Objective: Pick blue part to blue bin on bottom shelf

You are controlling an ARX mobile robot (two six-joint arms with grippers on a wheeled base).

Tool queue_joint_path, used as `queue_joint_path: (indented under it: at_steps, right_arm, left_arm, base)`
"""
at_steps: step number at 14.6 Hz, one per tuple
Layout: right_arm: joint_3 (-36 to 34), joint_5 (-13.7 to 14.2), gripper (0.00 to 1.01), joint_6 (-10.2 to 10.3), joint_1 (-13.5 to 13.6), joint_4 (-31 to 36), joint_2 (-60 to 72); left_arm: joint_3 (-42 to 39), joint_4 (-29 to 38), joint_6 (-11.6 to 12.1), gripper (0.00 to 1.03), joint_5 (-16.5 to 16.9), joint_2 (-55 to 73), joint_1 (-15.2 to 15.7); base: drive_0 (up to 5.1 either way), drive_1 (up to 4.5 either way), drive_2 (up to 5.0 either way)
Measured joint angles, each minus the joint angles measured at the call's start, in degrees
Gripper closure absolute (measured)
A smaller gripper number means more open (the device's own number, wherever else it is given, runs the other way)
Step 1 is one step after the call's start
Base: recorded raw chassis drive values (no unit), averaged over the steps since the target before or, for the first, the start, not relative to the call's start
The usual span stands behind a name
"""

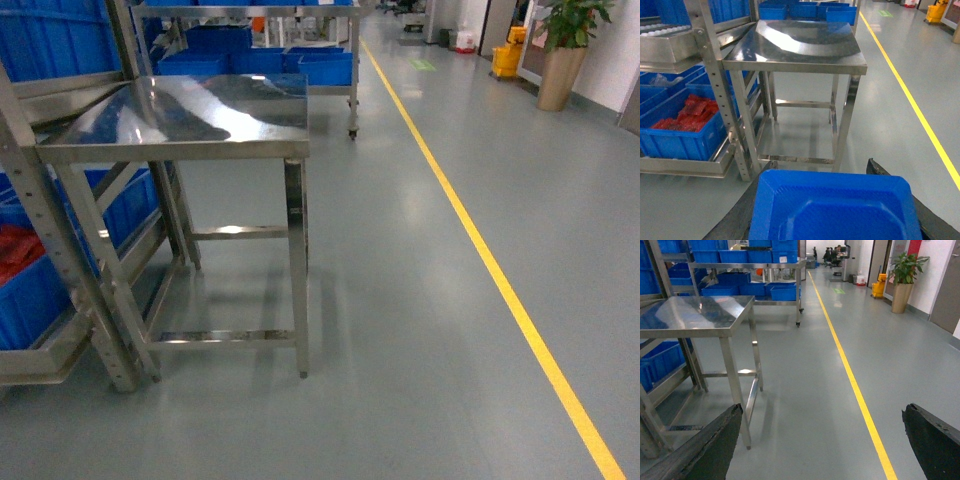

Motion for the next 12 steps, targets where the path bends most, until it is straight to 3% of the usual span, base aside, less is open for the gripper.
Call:
queue_joint_path:
  at_steps: [12]
  right_arm:
    - [0.0,0.0,0.03,0.0,0.0,0.02,0.0]
  left_arm:
    - [0.0,0.07,0.0,0.6,-0.02,-0.02,0.0]
  base:
    - [0.0,4.28,-4.4]
